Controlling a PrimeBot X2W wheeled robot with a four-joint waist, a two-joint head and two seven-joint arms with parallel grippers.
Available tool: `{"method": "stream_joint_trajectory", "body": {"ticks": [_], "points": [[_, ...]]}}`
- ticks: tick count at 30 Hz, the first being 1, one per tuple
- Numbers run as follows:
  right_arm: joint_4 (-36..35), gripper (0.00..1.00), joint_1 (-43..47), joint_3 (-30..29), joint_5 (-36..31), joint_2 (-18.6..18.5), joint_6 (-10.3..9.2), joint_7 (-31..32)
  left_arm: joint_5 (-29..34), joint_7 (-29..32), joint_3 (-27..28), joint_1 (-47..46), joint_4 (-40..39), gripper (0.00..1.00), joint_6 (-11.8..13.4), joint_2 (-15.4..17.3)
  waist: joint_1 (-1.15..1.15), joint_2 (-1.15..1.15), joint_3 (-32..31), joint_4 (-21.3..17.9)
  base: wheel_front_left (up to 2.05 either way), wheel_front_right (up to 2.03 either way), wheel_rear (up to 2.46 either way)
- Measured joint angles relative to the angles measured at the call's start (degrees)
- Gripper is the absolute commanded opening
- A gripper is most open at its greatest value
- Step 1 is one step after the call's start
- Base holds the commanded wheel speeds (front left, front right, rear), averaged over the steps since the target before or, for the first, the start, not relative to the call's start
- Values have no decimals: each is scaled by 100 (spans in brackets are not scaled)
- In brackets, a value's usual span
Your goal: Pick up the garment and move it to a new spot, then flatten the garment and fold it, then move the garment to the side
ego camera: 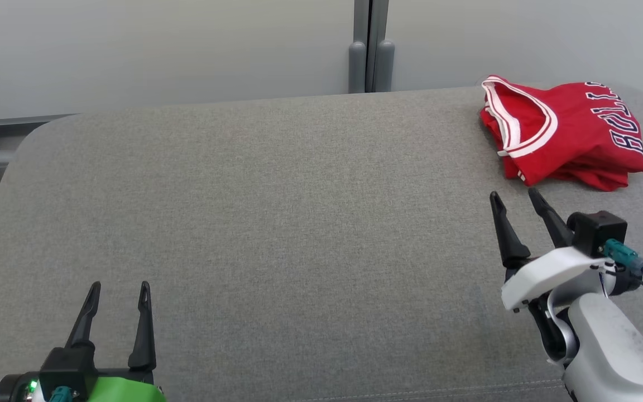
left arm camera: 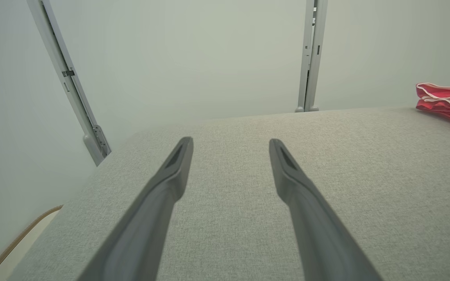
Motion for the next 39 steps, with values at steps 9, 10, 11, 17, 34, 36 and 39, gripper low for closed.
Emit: {"method": "stream_joint_trajectory", "body": {"ticks": [9,10,11,17,34,36,39], "points": [[-880,100,957,-465,-872,397,0,0,-42,0,252,178,-101,100,70,-35,0,0,-107,-93,0,0,0],[-880,100,957,-465,-872,397,0,0,-42,0,252,178,-101,100,70,-35,0,0,-107,-93,0,0,0],[-951,100,1012,-505,-932,428,0,0,-42,0,269,195,-100,100,76,-35,0,0,-112,-107,0,0,0],[-1237,100,1296,-608,-1107,633,1,0,-86,0,387,257,-144,100,96,-70,0,0,-155,-174,0,0,0],[-1270,100,1419,-710,-1384,786,0,0,-56,0,475,383,30,100,121,-26,0,0,-174,-203,0,0,0],[-1270,100,1417,-711,-1385,789,0,0,-57,0,493,383,1,100,123,-31,0,0,-166,-205,0,0,0],[-1270,100,1416,-714,-1386,795,0,0,-57,0,513,383,-58,100,123,-37,0,0,-157,-208,0,0,0]]}}
